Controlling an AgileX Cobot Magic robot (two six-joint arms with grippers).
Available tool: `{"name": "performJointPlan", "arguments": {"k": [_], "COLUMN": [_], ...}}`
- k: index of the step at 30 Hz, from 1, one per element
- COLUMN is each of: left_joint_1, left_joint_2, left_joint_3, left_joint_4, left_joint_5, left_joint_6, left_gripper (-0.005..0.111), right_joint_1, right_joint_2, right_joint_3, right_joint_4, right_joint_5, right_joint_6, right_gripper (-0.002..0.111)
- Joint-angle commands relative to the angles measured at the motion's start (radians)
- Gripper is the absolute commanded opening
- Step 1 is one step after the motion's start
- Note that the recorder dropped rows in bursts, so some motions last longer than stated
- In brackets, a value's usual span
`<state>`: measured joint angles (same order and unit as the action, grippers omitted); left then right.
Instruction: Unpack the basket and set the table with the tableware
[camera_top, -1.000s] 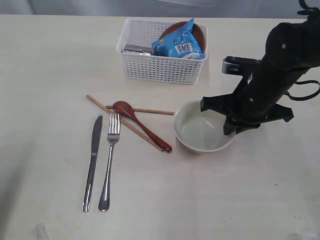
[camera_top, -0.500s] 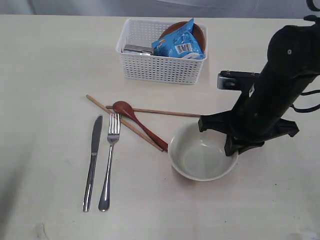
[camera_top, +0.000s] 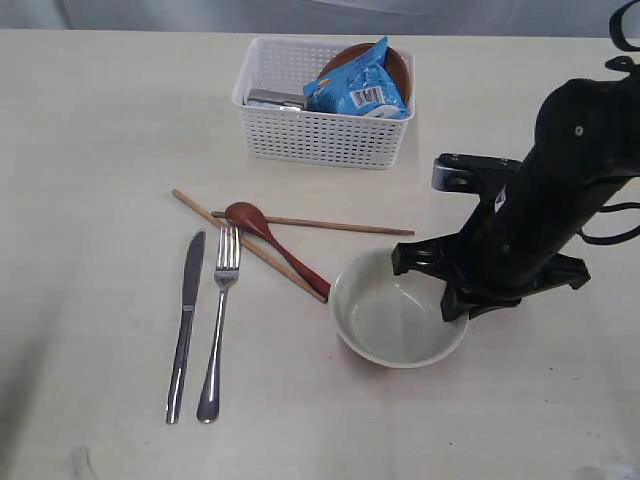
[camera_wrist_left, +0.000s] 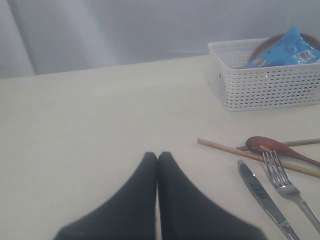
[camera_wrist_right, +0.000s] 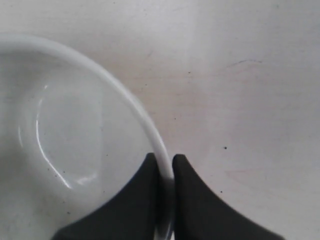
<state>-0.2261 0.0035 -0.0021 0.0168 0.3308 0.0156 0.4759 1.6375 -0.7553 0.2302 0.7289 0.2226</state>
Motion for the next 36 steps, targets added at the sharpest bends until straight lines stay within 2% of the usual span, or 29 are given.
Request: {"name": "performJointPlan", "arguments": {"k": [1, 3, 6, 10, 15, 20, 22, 30, 36], "left_joint_1": [-0.006, -0.006, -0.006, -0.006, -0.006, -0.006, -0.006, -0.006, -0.006], "left_joint_2": [-0.004, -0.004, -0.004, -0.004, -0.004, -0.004, -0.004, -0.004, -0.004], "left_joint_3": [0.002, 0.002, 0.002, 0.002, 0.002, 0.002, 0.002, 0.002, 0.002], "left_joint_4": [-0.004, -0.004, -0.004, -0.004, -0.004, -0.004, -0.004, -0.004, -0.004], "left_joint_5": [-0.011, -0.011, -0.011, -0.011, -0.011, -0.011, -0.011, -0.011, -0.011], "left_joint_6": [-0.004, -0.004, -0.004, -0.004, -0.004, -0.004, -0.004, -0.004, -0.004], "left_gripper": [0.0, 0.0, 0.0, 0.0, 0.0, 0.0, 0.0, 0.0, 0.0], "right_joint_1": [0.005, 0.005, 0.005, 0.005, 0.005, 0.006, 0.03, 0.212, 0.286], "right_joint_2": [0.007, 0.007, 0.007, 0.007, 0.004, -0.018, -0.018, 0.102, 0.322], "right_joint_3": [0.013, 0.011, -0.002, -0.067, -0.225, -0.366, -0.408, -0.551, -0.764], "right_joint_4": [-0.048, -0.053, -0.092, -0.117, -0.123, -0.046, 0.008, -0.001, -0.007], "right_joint_5": [0.014, 0.036, 0.074, 0.171, 0.331, 0.344, 0.333, 0.219, 0.267], "right_joint_6": [-0.002, -0.008, -0.002, -0.004, -0.017, -0.059, -0.097, -0.074, -0.117], "right_gripper": [0.024, 0.041, 0.052, 0.051, 0.051, 0.051, 0.051, 0.051, 0.037]}}
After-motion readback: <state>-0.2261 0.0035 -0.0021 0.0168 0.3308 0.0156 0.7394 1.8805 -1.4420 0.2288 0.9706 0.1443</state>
